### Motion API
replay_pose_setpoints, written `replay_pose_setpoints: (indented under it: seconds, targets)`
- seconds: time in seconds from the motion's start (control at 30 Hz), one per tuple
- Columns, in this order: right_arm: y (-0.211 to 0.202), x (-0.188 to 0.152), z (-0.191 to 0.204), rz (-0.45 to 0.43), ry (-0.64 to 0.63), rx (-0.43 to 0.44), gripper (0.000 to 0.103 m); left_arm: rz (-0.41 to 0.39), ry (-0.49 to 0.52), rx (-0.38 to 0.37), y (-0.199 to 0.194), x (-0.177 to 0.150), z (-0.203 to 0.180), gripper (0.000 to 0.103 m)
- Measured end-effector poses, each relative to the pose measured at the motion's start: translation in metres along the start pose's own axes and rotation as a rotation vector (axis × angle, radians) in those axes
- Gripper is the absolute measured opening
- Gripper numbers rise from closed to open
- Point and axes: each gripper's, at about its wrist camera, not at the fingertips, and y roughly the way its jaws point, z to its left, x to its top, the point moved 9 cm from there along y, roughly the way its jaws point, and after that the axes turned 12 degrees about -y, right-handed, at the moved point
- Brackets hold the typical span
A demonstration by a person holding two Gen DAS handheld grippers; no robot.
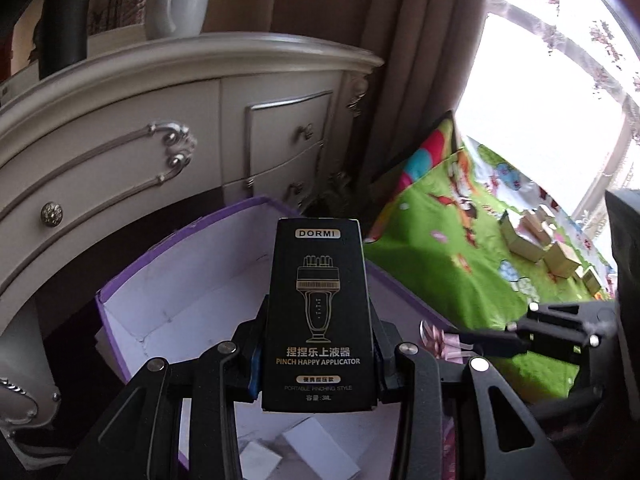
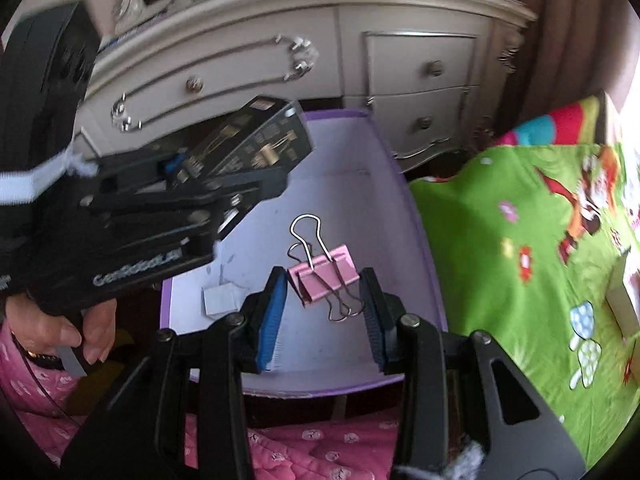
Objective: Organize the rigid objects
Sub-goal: 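Carry the DORMI box and the pink clip to the storage box, then open the left tool to drop the DORMI box while the right tool drops the clip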
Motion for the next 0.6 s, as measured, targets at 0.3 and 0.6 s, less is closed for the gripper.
replay_pose_setpoints:
  seconds: [0.3,0.6]
  targets:
    - [0.019,-0.001,0.021,0.010,-0.020,0.033,0.042,0.013,-0.068,0.050,0.005,0.003,0.044,0.040]
    - [0.032,-0.008,0.044,0.029,-0.025,0.095,0.043,0.054,-0.101,0.119,0.014,-0.007,0.070,0.051]
